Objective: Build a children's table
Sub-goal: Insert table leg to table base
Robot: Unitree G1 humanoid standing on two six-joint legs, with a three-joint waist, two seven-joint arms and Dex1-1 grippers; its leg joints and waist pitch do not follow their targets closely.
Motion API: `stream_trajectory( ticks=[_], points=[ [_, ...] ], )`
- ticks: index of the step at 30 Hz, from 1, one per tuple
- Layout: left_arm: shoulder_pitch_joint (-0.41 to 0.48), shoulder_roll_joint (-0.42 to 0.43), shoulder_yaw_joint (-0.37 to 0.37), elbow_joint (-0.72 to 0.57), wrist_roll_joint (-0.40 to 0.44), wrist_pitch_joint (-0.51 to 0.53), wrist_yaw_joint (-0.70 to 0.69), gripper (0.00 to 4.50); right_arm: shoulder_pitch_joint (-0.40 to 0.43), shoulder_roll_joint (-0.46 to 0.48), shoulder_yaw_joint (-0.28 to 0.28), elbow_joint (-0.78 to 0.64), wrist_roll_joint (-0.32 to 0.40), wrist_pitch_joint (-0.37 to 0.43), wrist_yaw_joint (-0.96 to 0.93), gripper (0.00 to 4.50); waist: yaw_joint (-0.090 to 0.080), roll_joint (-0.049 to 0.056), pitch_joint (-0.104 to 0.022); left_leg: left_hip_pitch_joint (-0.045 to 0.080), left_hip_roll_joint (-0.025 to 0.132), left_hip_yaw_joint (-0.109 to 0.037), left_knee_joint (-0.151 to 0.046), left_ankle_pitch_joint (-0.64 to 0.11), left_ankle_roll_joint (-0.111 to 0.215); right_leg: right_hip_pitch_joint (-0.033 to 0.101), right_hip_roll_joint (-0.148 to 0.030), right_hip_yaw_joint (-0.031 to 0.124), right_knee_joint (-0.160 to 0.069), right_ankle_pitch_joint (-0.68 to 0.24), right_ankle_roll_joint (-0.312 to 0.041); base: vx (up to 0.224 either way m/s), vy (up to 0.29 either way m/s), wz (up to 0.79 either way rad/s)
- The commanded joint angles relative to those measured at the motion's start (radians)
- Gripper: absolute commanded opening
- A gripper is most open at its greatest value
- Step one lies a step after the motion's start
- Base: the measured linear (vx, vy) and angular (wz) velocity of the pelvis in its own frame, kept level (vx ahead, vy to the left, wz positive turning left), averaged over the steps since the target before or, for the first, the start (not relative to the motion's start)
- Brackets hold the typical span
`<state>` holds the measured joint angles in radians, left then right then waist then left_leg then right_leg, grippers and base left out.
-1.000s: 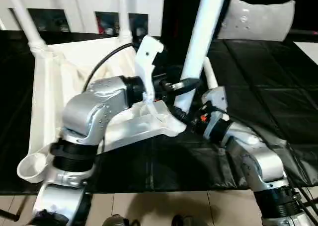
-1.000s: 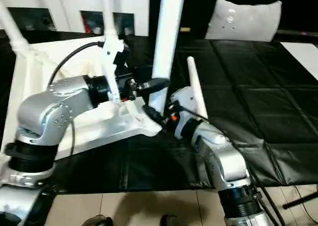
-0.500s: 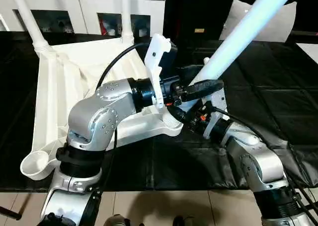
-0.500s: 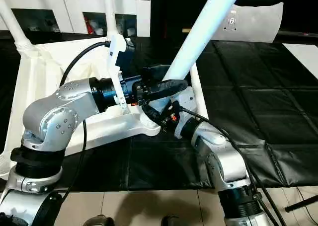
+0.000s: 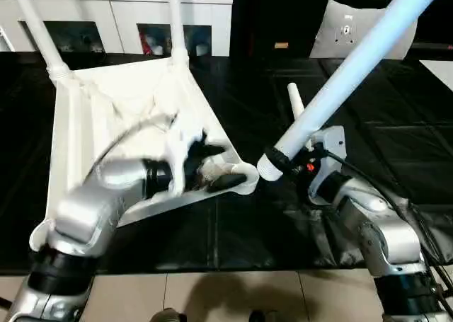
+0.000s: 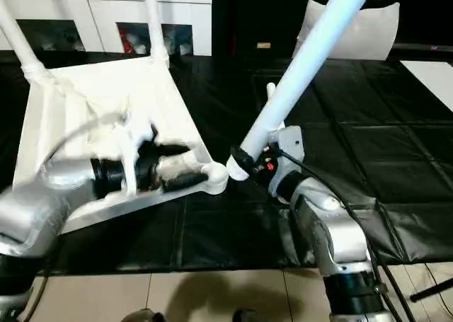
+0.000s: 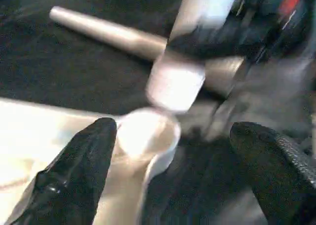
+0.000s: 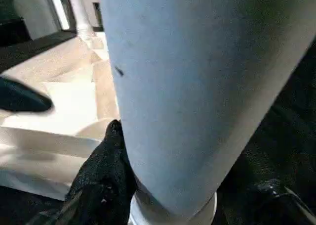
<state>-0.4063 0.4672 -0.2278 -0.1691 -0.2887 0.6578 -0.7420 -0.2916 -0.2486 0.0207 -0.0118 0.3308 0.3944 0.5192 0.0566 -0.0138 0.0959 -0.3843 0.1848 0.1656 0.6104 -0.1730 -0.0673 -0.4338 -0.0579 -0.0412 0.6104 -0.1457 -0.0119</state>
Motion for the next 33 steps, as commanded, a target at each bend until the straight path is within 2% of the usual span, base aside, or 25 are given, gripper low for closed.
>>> stream_trajectory(
  ticks=[1, 3, 5, 6, 9, 12, 15, 16, 19, 20, 30, 31, 33],
  points=[
    [0.016, 0.015, -0.061, 0.042, 0.070, -0.050, 0.024, 4.16, 0.018, -0.007, 0.000, -0.056, 0.018, 0.035, -0.006, 1.88, 0.000, 0.003, -0.086, 0.016, 0.024, -0.005, -0.073, -0.247, 0.000, 0.055, -0.052, 0.034, -0.088, -0.441, -0.080, 0.000, 0.000, 0.00],
    [0.023, 0.023, -0.085, 0.064, 0.096, -0.067, 0.025, 4.16, 0.028, -0.011, 0.006, -0.071, 0.016, 0.045, -0.004, 1.88, 0.000, 0.004, -0.087, 0.015, 0.022, -0.006, -0.074, -0.247, -0.001, 0.056, -0.052, 0.033, -0.091, -0.445, -0.074, 0.000, 0.000, 0.00],
    [0.025, 0.004, -0.079, 0.110, 0.106, -0.106, 0.021, 4.16, 0.038, -0.014, 0.009, -0.080, 0.015, 0.049, -0.001, 1.88, 0.000, 0.003, -0.087, 0.014, 0.021, -0.005, -0.073, -0.251, -0.005, 0.055, -0.055, 0.033, -0.094, -0.456, -0.075, 0.000, 0.000, 0.00],
    [0.022, 0.002, -0.085, 0.143, 0.126, -0.147, 0.014, 3.88, 0.043, -0.016, 0.010, -0.085, 0.015, 0.052, 0.001, 1.88, -0.001, 0.002, -0.087, 0.014, 0.021, -0.005, -0.072, -0.255, -0.005, 0.054, -0.055, 0.033, -0.095, -0.461, -0.073, 0.000, 0.000, 0.00],
    [0.013, 0.016, -0.109, 0.186, 0.150, -0.185, -0.015, 3.77, 0.048, -0.022, 0.011, -0.092, 0.017, 0.058, 0.009, 1.88, 0.001, 0.002, -0.088, 0.014, 0.021, -0.007, -0.073, -0.261, -0.004, 0.054, -0.056, 0.032, -0.097, -0.485, -0.065, 0.000, 0.000, 0.00],
    [-0.007, 0.024, -0.136, 0.250, 0.179, -0.242, -0.028, 3.38, 0.055, -0.028, 0.012, -0.110, 0.022, 0.076, 0.013, 1.88, 0.000, 0.004, -0.088, 0.014, 0.021, -0.007, -0.073, -0.259, -0.003, 0.054, -0.056, 0.033, -0.096, -0.472, -0.065, 0.000, 0.000, 0.00],
    [-0.020, 0.018, -0.132, 0.281, 0.174, -0.234, -0.041, 3.29, 0.059, -0.034, 0.014, -0.120, 0.025, 0.088, 0.016, 1.88, 0.001, 0.008, -0.090, 0.014, 0.022, -0.008, -0.073, -0.256, -0.007, 0.055, -0.057, 0.033, -0.091, -0.447, -0.083, 0.000, 0.000, 0.00],
    [-0.023, 0.014, -0.126, 0.293, 0.173, -0.230, -0.044, 3.01, 0.061, -0.036, 0.015, -0.122, 0.024, 0.089, 0.017, 1.88, 0.001, 0.008, -0.090, 0.016, 0.024, -0.007, -0.073, -0.259, -0.008, 0.054, -0.058, 0.033, -0.091, -0.438, -0.092, 0.000, 0.000, 0.00],
    [-0.036, 0.010, -0.115, 0.341, 0.181, -0.246, -0.051, 2.88, 0.064, -0.042, 0.019, -0.123, 0.020, 0.088, 0.023, 1.88, 0.002, 0.007, -0.090, 0.015, 0.022, -0.006, -0.071, -0.256, -0.005, 0.056, -0.057, 0.033, -0.091, -0.427, -0.100, 0.000, 0.000, 0.00],
    [-0.043, 0.011, -0.113, 0.360, 0.184, -0.261, -0.058, 2.71, 0.063, -0.041, 0.019, -0.124, 0.021, 0.091, 0.023, 1.88, 0.002, 0.004, -0.089, 0.013, 0.021, -0.005, -0.072, -0.255, -0.004, 0.057, -0.058, 0.033, -0.092, -0.433, -0.098, 0.000, 0.000, 0.00],
    [-0.074, 0.021, -0.119, 0.413, 0.193, -0.281, -0.101, 1.99, 0.063, -0.048, 0.028, -0.128, 0.020, 0.099, 0.033, 1.88, 0.002, 0.007, -0.090, 0.014, 0.022, -0.007, -0.072, -0.265, -0.003, 0.055, -0.060, 0.031, -0.096, -0.479, -0.083, 0.000, 0.000, 0.00],
    [-0.074, 0.021, -0.119, 0.413, 0.193, -0.281, -0.101, 1.76, 0.063, -0.048, 0.028, -0.128, 0.020, 0.099, 0.033, 1.88, 0.002, 0.007, -0.090, 0.014, 0.022, -0.007, -0.072, -0.264, -0.003, 0.055, -0.061, 0.031, -0.096, -0.481, -0.082, 0.000, 0.000, 0.00],
    [-0.075, 0.022, -0.118, 0.417, 0.193, -0.281, -0.110, 1.72, 0.064, -0.049, 0.029, -0.129, 0.020, 0.099, 0.034, 1.88, 0.002, 0.008, -0.090, 0.016, 0.022, -0.007, -0.072, -0.268, -0.003, 0.053, -0.060, 0.031, -0.097, -0.488, -0.083, 0.000, 0.000, 0.00]
  ],
)
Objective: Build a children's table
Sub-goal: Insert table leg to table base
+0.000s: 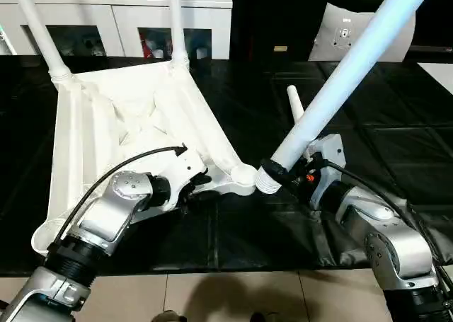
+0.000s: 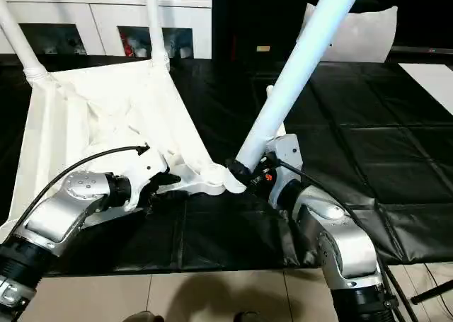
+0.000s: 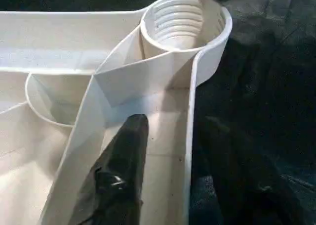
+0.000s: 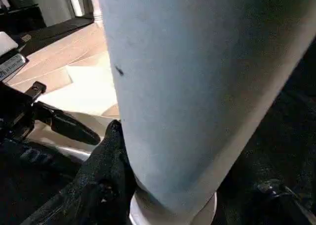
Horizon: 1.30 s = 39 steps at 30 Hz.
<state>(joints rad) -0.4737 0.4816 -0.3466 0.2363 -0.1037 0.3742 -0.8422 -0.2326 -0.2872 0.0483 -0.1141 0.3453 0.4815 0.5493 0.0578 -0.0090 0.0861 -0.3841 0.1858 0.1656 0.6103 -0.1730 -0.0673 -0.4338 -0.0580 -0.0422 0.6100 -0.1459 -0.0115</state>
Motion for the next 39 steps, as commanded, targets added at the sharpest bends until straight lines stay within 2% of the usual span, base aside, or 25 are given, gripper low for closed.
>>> stream_trajectory(
  ticks=[1, 2, 5, 8, 11, 18, 21, 22, 23, 27, 28, 29, 32, 34, 37, 39],
  points=[
    [-0.008, 0.007, 0.001, 0.014, 0.008, 0.002, -0.012, 1.64, 0.006, -0.012, 0.002, -0.027, 0.006, 0.012, 0.004, 1.88, 0.001, 0.004, -0.080, 0.015, 0.021, -0.007, -0.072, -0.266, -0.002, 0.053, -0.061, 0.032, -0.098, -0.485, -0.084, 0.000, 0.000, 0.00],
    [-0.009, 0.007, 0.001, 0.017, 0.009, 0.001, -0.014, 1.41, 0.007, -0.012, 0.002, -0.028, 0.005, 0.012, 0.005, 1.88, 0.001, 0.003, -0.080, 0.015, 0.021, -0.007, -0.072, -0.265, -0.003, 0.053, -0.060, 0.032, -0.096, -0.481, -0.085, 0.000, 0.000, 0.00],
    [-0.010, 0.002, 0.003, 0.029, 0.010, 0.000, -0.027, 1.29, 0.006, -0.011, 0.005, -0.028, 0.005, 0.015, 0.009, 1.88, 0.001, 0.002, -0.080, 0.015, 0.021, -0.007, -0.072, -0.265, -0.001, 0.054, -0.061, 0.032, -0.096, -0.476, -0.088, 0.000, 0.000, 0.00],
    [-0.009, 0.002, 0.003, 0.030, 0.011, 0.001, -0.033, 0.95, 0.006, -0.011, 0.006, -0.028, 0.005, 0.015, 0.010, 1.88, 0.001, 0.004, -0.079, 0.015, 0.022, -0.008, -0.073, -0.267, -0.002, 0.053, -0.061, 0.032, -0.095, -0.474, -0.090, 0.000, 0.000, 0.00],
    [-0.008, 0.003, 0.001, 0.030, 0.013, 0.003, -0.040, 0.87, 0.007, -0.011, 0.007, -0.029, 0.004, 0.015, 0.010, 1.88, 0.001, 0.003, -0.079, 0.015, 0.022, -0.008, -0.074, -0.271, -0.002, 0.053, -0.061, 0.032, -0.095, -0.475, -0.093, 0.000, 0.000, 0.00],
    [-0.009, 0.010, -0.007, 0.040, 0.026, 0.000, -0.060, 0.18, 0.005, -0.011, 0.008, -0.029, 0.003, 0.019, 0.014, 1.88, 0.001, 0.004, -0.079, 0.015, 0.022, -0.008, -0.074, -0.270, -0.002, 0.054, -0.061, 0.033, -0.094, -0.467, -0.095, 0.000, 0.000, 0.00],
    [-0.011, 0.017, -0.013, 0.043, 0.029, -0.022, -0.083, 0.01, -0.013, -0.028, 0.027, -0.029, 0.003, 0.045, 0.038, 1.88, 0.000, 0.005, -0.079, 0.015, 0.022, -0.008, -0.075, -0.269, -0.002, 0.055, -0.061, 0.032, -0.095, -0.469, -0.094, 0.000, 0.000, 0.00],
    [-0.011, 0.017, -0.013, 0.043, 0.029, -0.023, -0.084, 0.01, -0.013, -0.028, 0.028, -0.029, 0.003, 0.046, 0.039, 1.88, -0.001, 0.004, -0.080, 0.012, 0.023, -0.010, -0.076, -0.263, -0.002, 0.059, -0.061, 0.033, -0.092, -0.451, -0.097, 0.000, 0.000, 0.00],
    [-0.012, 0.021, -0.016, 0.045, 0.025, -0.068, -0.113, 0.00, -0.037, -0.049, 0.055, -0.027, -0.001, 0.078, 0.065, 1.88, -0.003, 0.006, -0.076, 0.012, 0.022, -0.009, -0.077, -0.264, -0.001, 0.056, -0.059, 0.033, -0.091, -0.438, -0.100, 0.000, 0.000, 0.00],
    [-0.009, 0.042, -0.041, 0.035, 0.036, -0.139, -0.176, 0.00, -0.074, -0.076, 0.099, -0.023, 0.003, 0.126, 0.118, 1.88, -0.008, 0.001, -0.072, 0.014, 0.021, -0.007, -0.075, -0.272, 0.006, 0.054, -0.061, 0.035, -0.095, -0.460, -0.101, 0.000, 0.000, 0.00],
    [-0.006, 0.051, -0.051, 0.031, 0.044, -0.160, -0.194, 0.00, -0.084, -0.079, 0.110, -0.019, 0.002, 0.132, 0.130, 1.88, -0.006, 0.002, -0.074, 0.015, 0.022, -0.008, -0.074, -0.268, 0.006, 0.056, -0.062, 0.035, -0.093, -0.460, -0.101, 0.000, 0.000, 0.00],
    [-0.002, 0.061, -0.063, 0.028, 0.050, -0.190, -0.222, 0.00, -0.099, -0.079, 0.123, -0.012, -0.001, 0.133, 0.144, 1.88, -0.007, -0.003, -0.070, 0.014, 0.024, -0.006, -0.076, -0.261, 0.007, 0.053, -0.062, 0.036, -0.094, -0.456, -0.098, 0.000, 0.000, 0.00],
    [0.003, 0.076, -0.082, 0.021, 0.061, -0.211, -0.260, 0.00, -0.129, -0.083, 0.150, 0.008, -0.006, 0.141, 0.168, 1.88, -0.005, -0.001, -0.070, 0.015, 0.026, -0.007, -0.078, -0.251, 0.006, 0.052, -0.062, 0.037, -0.088, -0.435, -0.107, 0.000, 0.000, 0.00],
    [0.005, 0.084, -0.089, 0.020, 0.067, -0.221, -0.279, 0.00, -0.139, -0.089, 0.164, 0.015, -0.009, 0.148, 0.178, 1.88, 0.003, -0.001, -0.066, 0.024, 0.030, -0.004, -0.078, -0.259, 0.005, 0.044, -0.062, 0.040, -0.088, -0.423, -0.120, 0.000, 0.000, 0.00],
    [0.009, 0.091, -0.092, 0.017, 0.071, -0.235, -0.292, 0.00, -0.146, -0.098, 0.179, 0.018, -0.010, 0.169, 0.193, 1.88, 0.006, -0.002, -0.065, 0.022, 0.032, -0.005, -0.082, -0.267, -0.005, 0.048, -0.063, 0.041, -0.083, -0.401, -0.127, 0.000, 0.000, 0.00],
    [0.013, 0.093, -0.088, 0.013, 0.063, -0.241, -0.303, 0.00, -0.142, -0.109, 0.195, 0.024, -0.020, 0.175, 0.205, 1.88, 0.005, -0.004, -0.063, 0.021, 0.031, -0.005, -0.083, -0.281, -0.011, 0.049, -0.065, 0.041, -0.084, -0.418, -0.122, 0.000, 0.000, 0.00]
  ],
)
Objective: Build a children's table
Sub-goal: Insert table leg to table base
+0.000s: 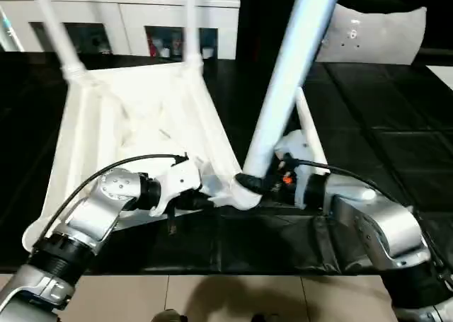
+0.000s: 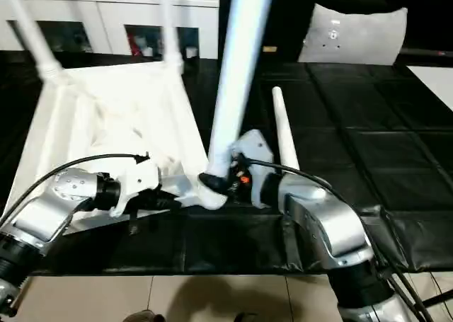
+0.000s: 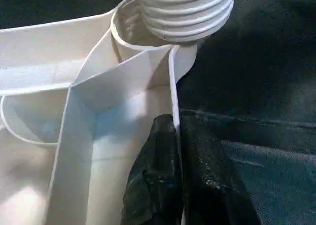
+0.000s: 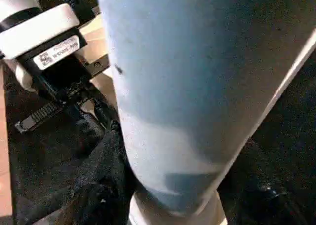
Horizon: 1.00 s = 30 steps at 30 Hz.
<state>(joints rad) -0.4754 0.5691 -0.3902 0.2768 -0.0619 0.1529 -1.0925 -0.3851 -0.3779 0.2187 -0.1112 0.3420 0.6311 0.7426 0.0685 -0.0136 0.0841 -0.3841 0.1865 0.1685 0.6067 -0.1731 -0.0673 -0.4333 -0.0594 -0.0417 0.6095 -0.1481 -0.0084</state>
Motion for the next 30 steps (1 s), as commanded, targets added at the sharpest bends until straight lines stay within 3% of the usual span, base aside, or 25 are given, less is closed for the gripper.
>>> stream_trajectory(
  ticks=[1, 6, 13, 22, 28, 29, 30],
  points=[
    [0.017, 0.007, -0.043, -0.035, 0.013, -0.019, -0.064, 0.00, 0.013, -0.021, 0.028, 0.025, -0.022, 0.025, 0.013, 1.88, -0.005, 0.000, -0.060, 0.021, 0.029, -0.008, -0.080, -0.283, -0.012, 0.048, -0.063, 0.040, -0.085, -0.425, -0.121, 0.000, 0.000, 0.00],
    [0.020, 0.010, -0.043, -0.044, 0.010, -0.023, -0.082, 0.00, 0.018, -0.032, 0.038, 0.041, -0.040, 0.029, 0.012, 1.88, -0.007, -0.001, -0.060, 0.020, 0.028, -0.008, -0.080, -0.282, -0.013, 0.048, -0.064, 0.040, -0.089, -0.448, -0.108, 0.000, 0.000, 0.00],
    [0.029, 0.022, -0.050, -0.070, -0.015, -0.032, -0.147, 0.00, 0.009, -0.039, 0.031, 0.069, -0.041, 0.018, 0.014, 1.88, -0.009, 0.000, -0.060, 0.023, 0.029, -0.009, -0.083, -0.302, -0.020, 0.046, -0.062, 0.040, -0.088, -0.431, -0.118, 0.000, 0.000, 0.00],
    [0.016, 0.010, -0.047, -0.048, 0.018, -0.047, -0.111, 0.00, 0.022, -0.030, 0.050, 0.073, -0.036, 0.020, 0.025, 1.88, -0.009, -0.002, -0.058, 0.024, 0.031, -0.011, -0.085, -0.326, -0.021, 0.045, -0.063, 0.040, -0.092, -0.463, -0.109, 0.000, 0.000, 0.00],
    [0.008, 0.005, -0.048, -0.035, 0.040, -0.074, -0.103, 0.00, 0.024, -0.009, 0.045, 0.109, -0.029, 0.012, 0.030, 1.88, -0.013, 0.000, -0.046, 0.036, 0.030, -0.016, -0.089, -0.403, -0.028, 0.037, -0.067, 0.034, -0.109, -0.591, -0.082, 0.000, 0.000, 0.00],
    [0.007, 0.002, -0.048, -0.036, 0.040, -0.073, -0.102, 0.00, 0.022, -0.006, 0.048, 0.114, -0.031, 0.010, 0.030, 1.88, -0.014, 0.000, -0.047, 0.044, 0.029, -0.020, -0.091, -0.429, -0.032, 0.038, -0.070, 0.030, -0.118, -0.639, -0.067, 0.000, 0.000, 0.00],
    [0.007, 0.002, -0.048, -0.036, 0.040, -0.073, -0.102, 0.00, 0.021, -0.005, 0.048, 0.114, -0.031, 0.010, 0.030, 1.88, -0.014, 0.001, -0.048, 0.045, 0.030, -0.020, -0.092, -0.428, -0.033, 0.038, -0.071, 0.031, -0.118, -0.635, -0.067, 0.000, 0.000, 0.00]
  ],
)
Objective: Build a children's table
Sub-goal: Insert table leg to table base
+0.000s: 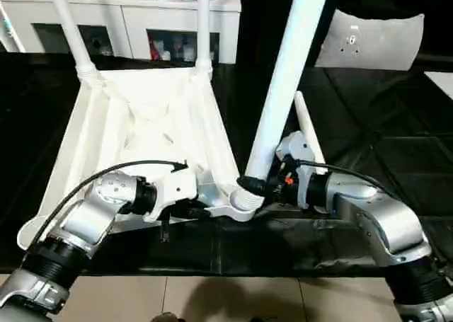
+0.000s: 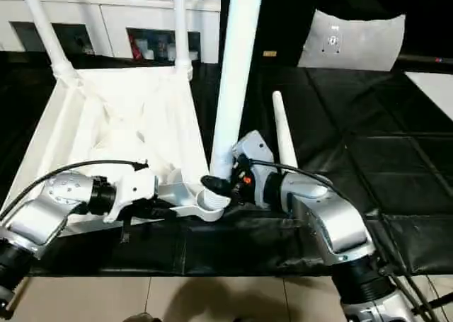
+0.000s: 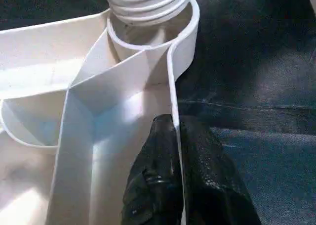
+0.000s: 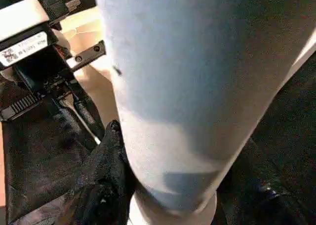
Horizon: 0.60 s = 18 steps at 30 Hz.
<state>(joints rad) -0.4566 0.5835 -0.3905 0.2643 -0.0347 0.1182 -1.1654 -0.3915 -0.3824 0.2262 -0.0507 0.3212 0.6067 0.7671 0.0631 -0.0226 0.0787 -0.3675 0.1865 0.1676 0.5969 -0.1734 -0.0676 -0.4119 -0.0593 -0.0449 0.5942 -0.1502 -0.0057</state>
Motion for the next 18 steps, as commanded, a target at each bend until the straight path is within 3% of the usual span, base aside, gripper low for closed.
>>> stream_trajectory(
  ticks=[1, 5, 6, 7, 18],
  points=[
    [-0.012, -0.015, -0.048, -0.024, 0.016, -0.039, -0.029, 0.00, 0.025, 0.003, 0.046, 0.055, -0.011, 0.034, 0.008, 1.88, -0.009, 0.010, -0.044, 0.027, 0.031, -0.020, -0.084, -0.419, -0.031, 0.020, -0.071, 0.034, -0.103, -0.615, -0.073, 0.000, 0.000, 0.00],
    [-0.012, -0.020, -0.045, -0.021, 0.021, -0.047, -0.031, 0.00, 0.019, 0.008, 0.053, 0.053, -0.012, 0.032, 0.016, 1.88, -0.009, 0.010, -0.044, 0.028, 0.034, -0.019, -0.088, -0.423, -0.032, 0.018, -0.069, 0.038, -0.098, -0.567, -0.095, 0.000, 0.000, 0.00],
    [-0.011, -0.021, -0.044, -0.021, 0.023, -0.050, -0.032, 0.00, 0.019, 0.010, 0.054, 0.054, -0.015, 0.030, 0.018, 1.88, -0.010, 0.004, -0.046, 0.028, 0.034, -0.017, -0.087, -0.419, -0.029, 0.020, -0.070, 0.038, -0.098, -0.566, -0.096, 0.000, 0.000, 0.00],
    [-0.010, -0.022, -0.042, -0.021, 0.024, -0.051, -0.032, 0.00, 0.019, 0.011, 0.054, 0.055, -0.017, 0.028, 0.019, 1.88, -0.008, 0.008, -0.046, 0.026, 0.034, -0.017, -0.087, -0.409, -0.028, 0.019, -0.073, 0.040, -0.097, -0.567, -0.100, 0.000, 0.000, 0.00],
    [-0.012, -0.024, -0.046, -0.018, 0.033, -0.076, -0.048, 0.00, 0.026, -0.010, 0.058, 0.057, -0.027, 0.016, 0.039, 1.88, -0.004, 0.009, -0.051, 0.023, 0.037, -0.016, -0.090, -0.397, -0.033, 0.024, -0.073, 0.041, -0.092, -0.531, -0.109, 0.000, 0.000, 0.00]
  ],
)
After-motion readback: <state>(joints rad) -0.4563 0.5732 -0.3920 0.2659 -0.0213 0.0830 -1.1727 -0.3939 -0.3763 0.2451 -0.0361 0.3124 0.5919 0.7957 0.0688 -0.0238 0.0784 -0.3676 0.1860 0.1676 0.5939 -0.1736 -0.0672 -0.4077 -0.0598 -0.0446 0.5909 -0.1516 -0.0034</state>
